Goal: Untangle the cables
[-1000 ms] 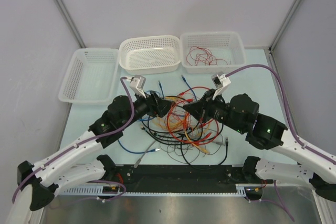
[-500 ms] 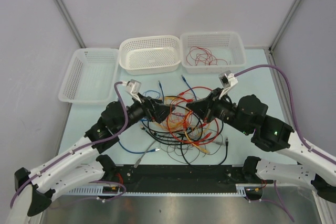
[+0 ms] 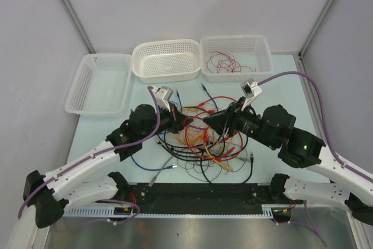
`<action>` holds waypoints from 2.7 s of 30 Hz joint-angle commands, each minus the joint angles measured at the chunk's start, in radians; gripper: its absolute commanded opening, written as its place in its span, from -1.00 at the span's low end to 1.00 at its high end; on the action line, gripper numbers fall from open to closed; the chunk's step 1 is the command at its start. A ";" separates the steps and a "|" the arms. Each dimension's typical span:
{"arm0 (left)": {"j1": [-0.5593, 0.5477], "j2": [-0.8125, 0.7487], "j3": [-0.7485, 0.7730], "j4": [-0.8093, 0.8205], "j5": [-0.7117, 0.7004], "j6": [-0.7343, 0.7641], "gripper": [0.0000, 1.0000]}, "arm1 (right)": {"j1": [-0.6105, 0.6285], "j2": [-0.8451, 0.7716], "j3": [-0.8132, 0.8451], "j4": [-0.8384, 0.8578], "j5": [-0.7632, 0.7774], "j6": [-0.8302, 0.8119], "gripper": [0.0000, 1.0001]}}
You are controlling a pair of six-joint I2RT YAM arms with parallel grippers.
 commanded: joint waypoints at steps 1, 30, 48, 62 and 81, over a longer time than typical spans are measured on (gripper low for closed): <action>0.011 -0.017 0.188 -0.203 -0.202 0.093 -1.00 | 0.005 -0.065 0.064 -0.037 0.078 -0.035 0.45; 0.051 0.117 0.764 -0.325 -0.175 0.139 -1.00 | 0.065 0.176 0.056 0.166 0.019 -0.175 0.72; 0.051 0.088 0.716 -0.311 -0.112 0.055 -1.00 | 0.068 0.429 0.033 0.452 0.186 -0.203 0.12; 0.055 0.049 0.623 -0.386 -0.368 0.090 -0.32 | 0.048 0.251 0.125 0.139 0.301 -0.132 -1.00; 0.091 -0.090 0.241 -0.461 -0.397 -0.083 0.99 | -0.570 0.372 0.573 -0.010 0.102 -0.147 -1.00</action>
